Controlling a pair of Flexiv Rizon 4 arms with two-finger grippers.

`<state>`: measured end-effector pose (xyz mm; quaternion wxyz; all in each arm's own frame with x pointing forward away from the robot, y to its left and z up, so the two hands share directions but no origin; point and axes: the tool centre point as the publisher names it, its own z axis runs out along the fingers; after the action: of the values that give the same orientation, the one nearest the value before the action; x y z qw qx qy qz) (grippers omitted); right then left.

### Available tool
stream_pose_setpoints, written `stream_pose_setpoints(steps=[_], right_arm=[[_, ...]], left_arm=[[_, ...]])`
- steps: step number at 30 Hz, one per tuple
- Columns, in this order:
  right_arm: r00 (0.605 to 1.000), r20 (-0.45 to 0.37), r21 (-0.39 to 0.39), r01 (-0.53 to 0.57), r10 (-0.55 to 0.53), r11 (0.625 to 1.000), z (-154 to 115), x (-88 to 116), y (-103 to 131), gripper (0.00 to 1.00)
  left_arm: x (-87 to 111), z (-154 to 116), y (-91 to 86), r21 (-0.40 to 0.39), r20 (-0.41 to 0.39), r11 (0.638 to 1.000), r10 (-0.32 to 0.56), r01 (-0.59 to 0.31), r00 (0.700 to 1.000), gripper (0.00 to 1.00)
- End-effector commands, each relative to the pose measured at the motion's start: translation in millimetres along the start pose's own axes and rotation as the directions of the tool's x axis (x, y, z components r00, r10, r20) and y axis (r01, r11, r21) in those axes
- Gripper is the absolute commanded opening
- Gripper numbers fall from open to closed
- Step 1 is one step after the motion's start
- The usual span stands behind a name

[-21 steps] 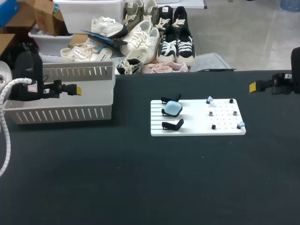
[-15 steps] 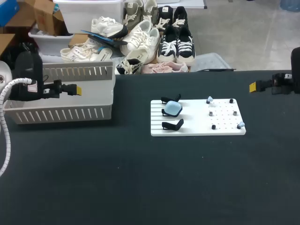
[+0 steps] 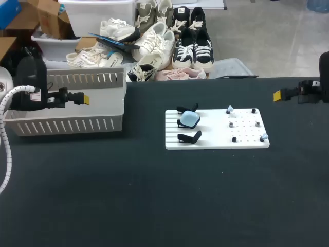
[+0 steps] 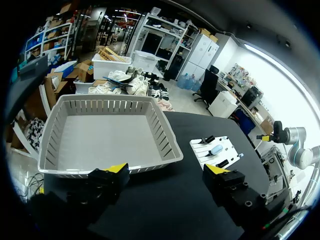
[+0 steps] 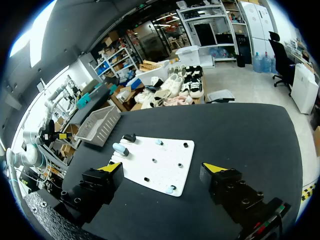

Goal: Pick up each earbud case from the left stands, insert the matching earbuds, close the lid, and place the case in the box.

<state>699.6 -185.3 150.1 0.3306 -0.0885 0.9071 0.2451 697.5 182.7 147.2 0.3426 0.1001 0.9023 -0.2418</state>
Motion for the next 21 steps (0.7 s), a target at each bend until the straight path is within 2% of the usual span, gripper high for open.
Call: stream_pose_setpoints(steps=[1,5,8,12,17,18,20,21], right_arm=[[1.000,-0.001,-0.002,0.001,-0.001,1.000,0,0,-1,1.00],[1.000,-0.001,-0.002,0.001,-0.001,1.000,0,0,-1,1.00],[1.000,-0.001,-0.002,0.001,-0.001,1.000,0,0,-1,1.00],[1.000,-0.001,-0.002,0.001,-0.001,1.000,0,0,-1,1.00],[1.000,-0.001,-0.002,0.001,-0.001,1.000,0,0,-1,1.00],[1.000,-0.001,-0.002,0.001,-0.001,1.000,0,0,-1,1.00],[1.000,-0.001,-0.002,0.001,-0.001,1.000,0,0,-1,1.00],[1.000,-0.001,-0.002,0.001,-0.001,1.000,0,0,-1,1.00]], left_arm=[[-11.2,13,-3.6,0.031,0.004,0.996,0.088,-0.088,0.996,1.00],[-23.0,33,-16.2,0.107,0.012,0.963,0.248,-0.247,0.969,1.00],[-30.2,46,-25.0,0.170,0.019,0.925,0.343,-0.341,0.939,1.00],[-38.2,59,-34.0,0.214,0.030,0.874,0.441,-0.437,0.897,1.00],[-50.8,72,-55.2,0.289,0.058,0.765,0.586,-0.576,0.808,1.00],[-54.5,76,-61.2,0.301,0.069,0.732,0.623,-0.611,0.780,1.00],[-58.6,80,-68.7,0.322,0.088,0.698,0.650,-0.639,0.755,1.00],[-61.5,85,-75.4,0.325,0.099,0.664,0.684,-0.673,0.722,1.00]])
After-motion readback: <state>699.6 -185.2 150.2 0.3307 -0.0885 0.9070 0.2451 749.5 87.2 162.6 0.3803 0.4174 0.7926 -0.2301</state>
